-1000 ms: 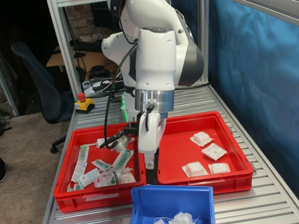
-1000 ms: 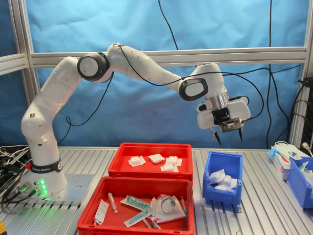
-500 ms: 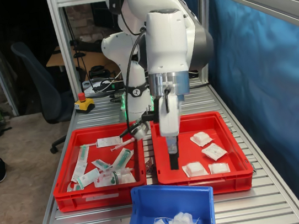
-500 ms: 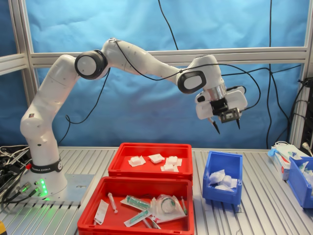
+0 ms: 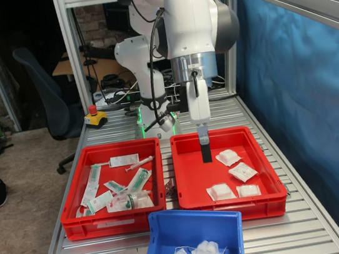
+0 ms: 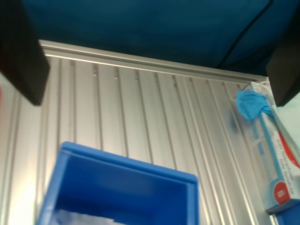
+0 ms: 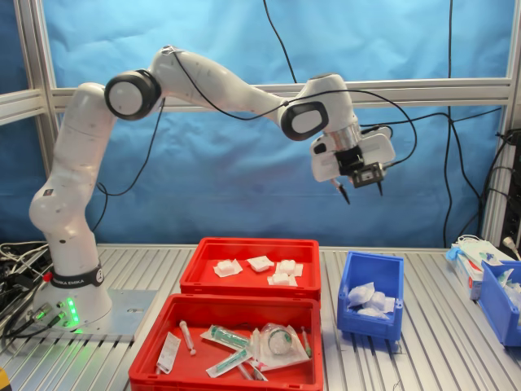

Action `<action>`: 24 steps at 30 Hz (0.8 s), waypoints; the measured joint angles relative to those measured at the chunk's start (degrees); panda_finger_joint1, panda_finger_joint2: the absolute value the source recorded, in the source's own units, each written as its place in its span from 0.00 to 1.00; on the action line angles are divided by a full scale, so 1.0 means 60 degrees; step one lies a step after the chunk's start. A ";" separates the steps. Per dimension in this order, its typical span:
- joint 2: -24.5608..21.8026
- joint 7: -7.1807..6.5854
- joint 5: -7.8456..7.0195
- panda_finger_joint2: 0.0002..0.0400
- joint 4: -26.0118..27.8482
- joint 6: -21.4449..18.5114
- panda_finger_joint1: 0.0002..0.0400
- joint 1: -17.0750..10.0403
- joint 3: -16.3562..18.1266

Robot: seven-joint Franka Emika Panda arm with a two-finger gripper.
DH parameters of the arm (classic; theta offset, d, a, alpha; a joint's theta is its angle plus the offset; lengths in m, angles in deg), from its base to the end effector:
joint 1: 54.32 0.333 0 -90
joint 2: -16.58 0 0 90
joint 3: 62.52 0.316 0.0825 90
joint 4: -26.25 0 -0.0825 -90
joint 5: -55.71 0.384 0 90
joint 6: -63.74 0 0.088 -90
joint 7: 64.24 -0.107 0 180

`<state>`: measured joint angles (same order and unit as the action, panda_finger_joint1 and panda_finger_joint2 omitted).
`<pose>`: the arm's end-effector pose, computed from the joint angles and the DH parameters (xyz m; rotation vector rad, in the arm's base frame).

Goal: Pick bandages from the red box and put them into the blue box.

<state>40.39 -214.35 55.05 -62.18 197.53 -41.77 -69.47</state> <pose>0.7058 0.0823 0.4544 -0.8806 2.6335 -0.1891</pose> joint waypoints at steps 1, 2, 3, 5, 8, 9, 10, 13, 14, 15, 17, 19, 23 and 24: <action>-0.0139 0.0000 -0.0065 1.00 -0.0184 0.0000 1.00 -0.0060 0.0081; -0.0403 0.0000 -0.0166 1.00 -0.0553 0.0001 1.00 -0.0189 0.0242; -0.0657 0.0000 -0.0259 1.00 -0.0919 0.0002 1.00 -0.0313 0.0392; -0.0914 0.0000 -0.0333 1.00 -0.1301 0.0004 1.00 -0.0448 0.0546; -0.1436 0.0000 -0.0431 1.00 -0.2098 0.0005 1.00 -0.0717 0.0847; -0.1567 0.0000 -0.0450 1.00 -0.2300 0.0005 1.00 -0.0786 0.0922; -0.1692 0.0000 -0.0468 1.00 -0.2492 0.0005 1.00 -0.0850 0.0989; -0.2056 0.0000 -0.0553 1.00 -0.3022 0.0005 1.00 -0.1036 0.1189; -0.2165 0.0000 -0.0588 1.00 -0.3173 0.0004 1.00 -0.1089 0.1241; -0.2272 0.0000 -0.0649 1.00 -0.3317 0.0005 1.00 -0.1144 0.1299; -0.2685 0.0000 -0.0901 1.00 -0.3838 0.0005 1.00 -0.1352 0.1499; -0.2877 0.0000 -0.1037 1.00 -0.4067 0.0005 1.00 -0.1454 0.1594; -0.3242 0.0000 -0.1271 1.00 -0.4502 0.0005 1.00 -0.1682 0.1787; -0.3400 0.0000 -0.1367 1.00 -0.4694 0.0005 1.00 -0.1796 0.1883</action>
<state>20.00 -214.35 46.85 -90.35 197.56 -52.55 -58.17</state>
